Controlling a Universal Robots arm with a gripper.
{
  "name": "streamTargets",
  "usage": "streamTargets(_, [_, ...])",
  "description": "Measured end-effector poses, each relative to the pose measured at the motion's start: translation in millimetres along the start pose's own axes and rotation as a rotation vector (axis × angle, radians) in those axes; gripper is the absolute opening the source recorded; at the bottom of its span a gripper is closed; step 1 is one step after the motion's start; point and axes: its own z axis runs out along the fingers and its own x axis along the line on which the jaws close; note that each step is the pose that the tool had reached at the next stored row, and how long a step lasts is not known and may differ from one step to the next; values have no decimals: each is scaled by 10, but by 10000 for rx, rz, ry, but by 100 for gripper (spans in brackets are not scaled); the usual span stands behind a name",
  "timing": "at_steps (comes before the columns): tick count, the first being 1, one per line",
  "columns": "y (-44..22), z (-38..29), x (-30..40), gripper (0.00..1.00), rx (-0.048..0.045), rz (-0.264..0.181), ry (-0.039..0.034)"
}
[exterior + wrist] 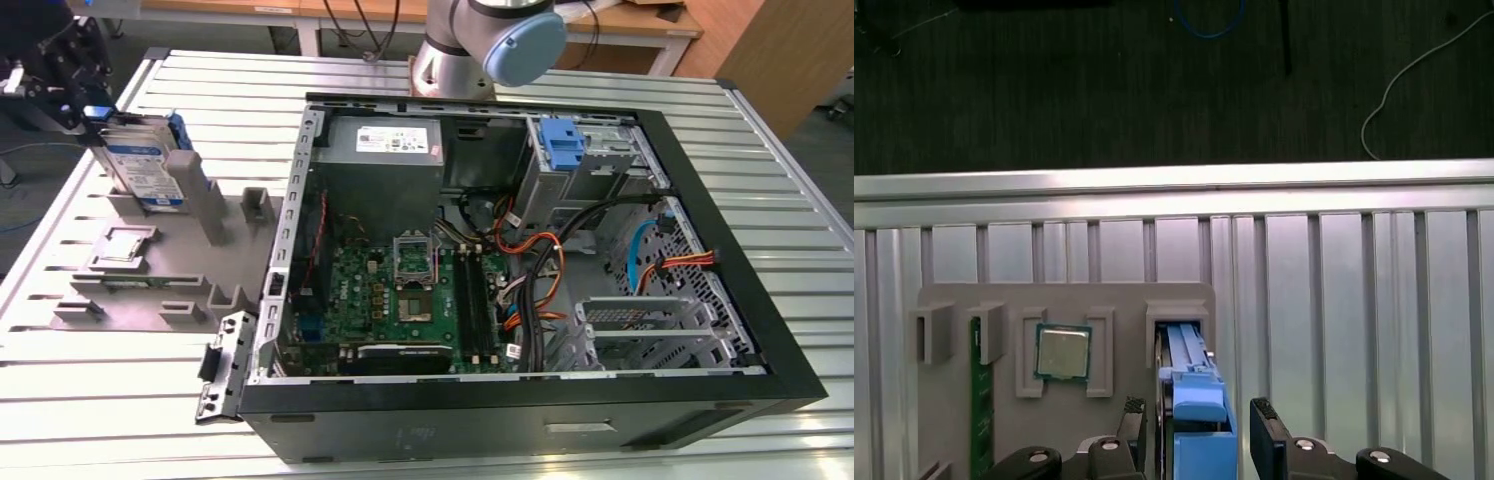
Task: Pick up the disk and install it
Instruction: 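Pick up the disk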
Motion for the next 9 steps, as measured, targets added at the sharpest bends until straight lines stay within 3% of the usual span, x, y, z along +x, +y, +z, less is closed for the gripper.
streamTargets(6, [0, 26, 0, 53, -23, 22, 0])
streamTargets(9, [0, 33, 0, 53, -103, 26, 5])
